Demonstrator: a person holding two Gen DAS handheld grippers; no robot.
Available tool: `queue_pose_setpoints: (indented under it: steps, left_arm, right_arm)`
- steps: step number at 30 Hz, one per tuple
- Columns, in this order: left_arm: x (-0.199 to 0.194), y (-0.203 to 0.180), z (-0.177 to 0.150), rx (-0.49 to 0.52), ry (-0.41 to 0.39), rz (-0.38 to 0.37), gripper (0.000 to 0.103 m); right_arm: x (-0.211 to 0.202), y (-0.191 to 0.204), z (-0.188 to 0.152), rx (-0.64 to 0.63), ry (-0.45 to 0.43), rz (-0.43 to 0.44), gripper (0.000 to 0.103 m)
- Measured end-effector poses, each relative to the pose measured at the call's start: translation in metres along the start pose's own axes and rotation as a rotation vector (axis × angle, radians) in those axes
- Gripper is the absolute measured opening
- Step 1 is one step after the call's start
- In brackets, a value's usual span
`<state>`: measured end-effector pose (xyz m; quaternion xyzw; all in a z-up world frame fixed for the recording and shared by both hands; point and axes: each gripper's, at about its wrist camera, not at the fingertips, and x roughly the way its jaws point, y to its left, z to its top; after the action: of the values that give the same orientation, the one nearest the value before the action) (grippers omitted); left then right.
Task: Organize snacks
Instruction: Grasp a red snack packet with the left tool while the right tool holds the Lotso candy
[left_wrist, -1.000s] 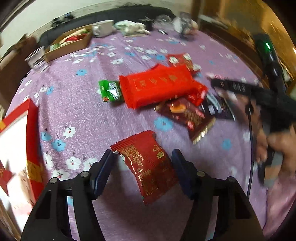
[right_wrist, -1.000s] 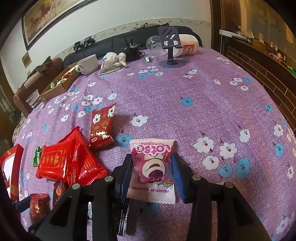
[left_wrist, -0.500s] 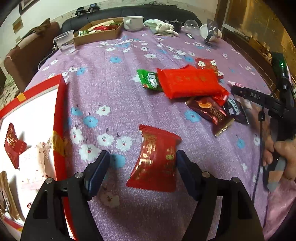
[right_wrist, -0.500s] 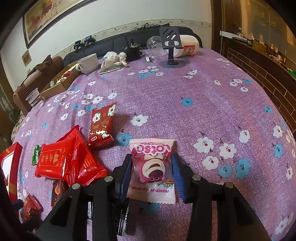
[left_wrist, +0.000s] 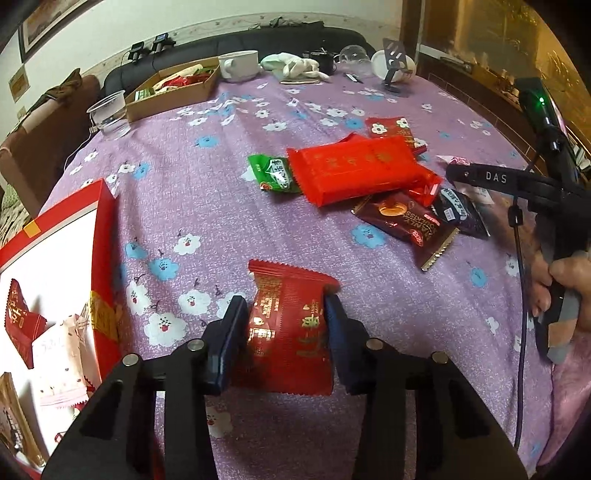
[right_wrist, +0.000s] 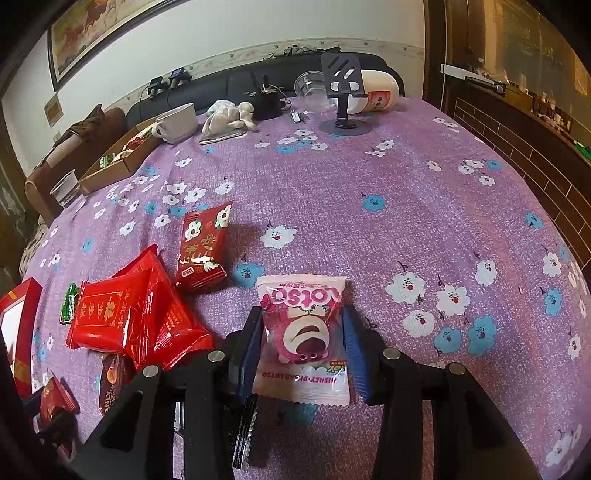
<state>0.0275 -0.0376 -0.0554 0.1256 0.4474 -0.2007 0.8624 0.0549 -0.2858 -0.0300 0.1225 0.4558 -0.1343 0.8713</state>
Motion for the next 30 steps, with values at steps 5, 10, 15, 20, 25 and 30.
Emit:
queue_pose_setpoints:
  steps: [5, 10, 15, 20, 25, 30]
  left_arm:
    - [-0.004, 0.003, -0.001, -0.016, -0.011, -0.01, 0.036]
    - [-0.017, 0.006, 0.001, -0.026, -0.05, 0.011, 0.036]
    - [-0.039, 0.01, 0.005, -0.034, -0.112, 0.026, 0.036]
    - [-0.065, 0.012, 0.009, -0.037, -0.189, 0.037, 0.037]
    - [-0.09, 0.017, 0.011, -0.049, -0.274, 0.052, 0.037]
    - [-0.105, 0.024, 0.01, -0.058, -0.329, 0.082, 0.037]
  right_arm:
    - [-0.002, -0.007, 0.001, 0.043, 0.003, 0.029, 0.041]
    - [-0.005, -0.021, 0.002, 0.13, 0.008, 0.095, 0.04]
    - [-0.012, -0.035, 0.004, 0.226, -0.015, 0.204, 0.04]
    - [-0.029, -0.036, 0.007, 0.249, -0.101, 0.299, 0.04]
    - [-0.057, -0.029, 0.008, 0.213, -0.246, 0.342, 0.04]
    - [-0.07, -0.024, 0.007, 0.186, -0.315, 0.348, 0.04]
